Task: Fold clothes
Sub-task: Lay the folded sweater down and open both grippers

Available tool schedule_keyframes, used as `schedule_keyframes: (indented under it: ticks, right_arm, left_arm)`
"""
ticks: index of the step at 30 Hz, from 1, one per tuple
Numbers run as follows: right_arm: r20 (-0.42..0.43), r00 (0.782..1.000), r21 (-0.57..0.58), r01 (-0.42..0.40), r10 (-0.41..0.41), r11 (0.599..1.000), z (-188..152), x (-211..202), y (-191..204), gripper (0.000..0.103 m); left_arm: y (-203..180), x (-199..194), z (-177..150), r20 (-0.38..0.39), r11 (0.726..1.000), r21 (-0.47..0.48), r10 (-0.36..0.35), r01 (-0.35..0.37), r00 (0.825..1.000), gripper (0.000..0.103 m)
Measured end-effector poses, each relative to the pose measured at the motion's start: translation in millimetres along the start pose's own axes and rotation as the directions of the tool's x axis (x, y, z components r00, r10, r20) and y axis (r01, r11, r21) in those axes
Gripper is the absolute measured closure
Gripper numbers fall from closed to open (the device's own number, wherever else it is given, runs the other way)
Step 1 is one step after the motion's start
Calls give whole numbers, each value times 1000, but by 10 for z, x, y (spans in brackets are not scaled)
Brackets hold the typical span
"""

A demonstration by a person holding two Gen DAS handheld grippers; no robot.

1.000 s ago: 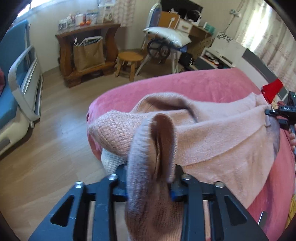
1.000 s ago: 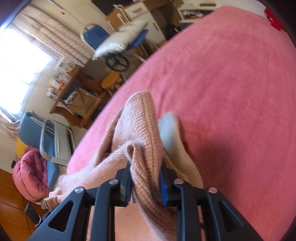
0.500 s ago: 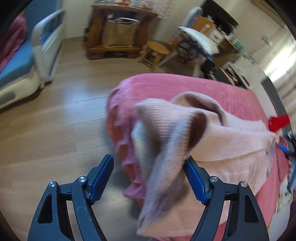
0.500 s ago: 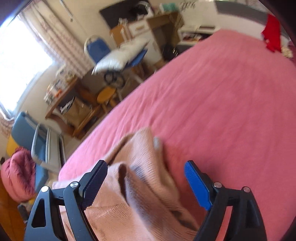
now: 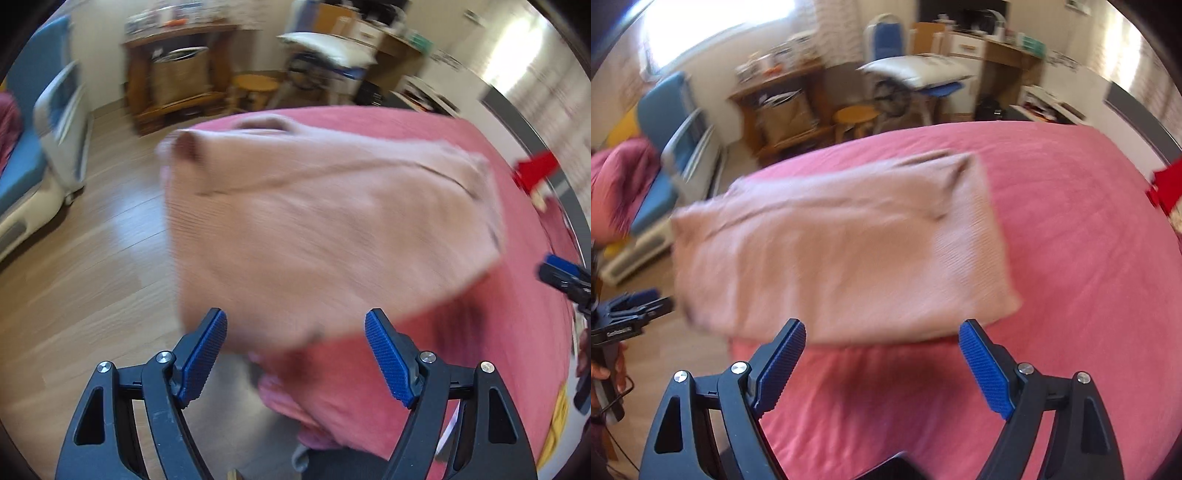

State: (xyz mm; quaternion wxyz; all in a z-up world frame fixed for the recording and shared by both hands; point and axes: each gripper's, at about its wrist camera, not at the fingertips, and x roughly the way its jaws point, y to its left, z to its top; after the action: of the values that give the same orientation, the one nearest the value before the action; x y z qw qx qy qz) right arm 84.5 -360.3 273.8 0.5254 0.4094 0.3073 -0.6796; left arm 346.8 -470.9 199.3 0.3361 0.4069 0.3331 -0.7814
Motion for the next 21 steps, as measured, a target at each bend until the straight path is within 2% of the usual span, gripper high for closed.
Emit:
schedule_keyframes:
  ticks: [2,5,9,12,18,21]
  right_arm:
    - [2,1000,1,-14,14,1000,-137,-53,200,16]
    - [8,999,43,-43,43,998,-279,-82,393,16]
    - [19,1000,53,-1,0,999,-392,-72,595,16]
    - [15,999,66,33,-34,997,-442,-70,679,16]
    - [-56,998,119,35,-28,992,-429,30,636,16]
    - [-43,998,132,45,-40,990,-396,24,599,16]
  left_arm:
    - [-293,-73,-109,9,997,70,35,-36,999,21]
    - [-575,-173,-234,54,990,119,69,-75,996,20]
    - [-789,-282,-321,104,983,117,129,-141,986,18]
    - [-793,-292,-326,99,974,98,193,-203,976,17]
    - [-713,-270,-346,57,973,75,215,-219,975,17]
    - [-715,-268,-359,48,969,90,227,-230,973,17]
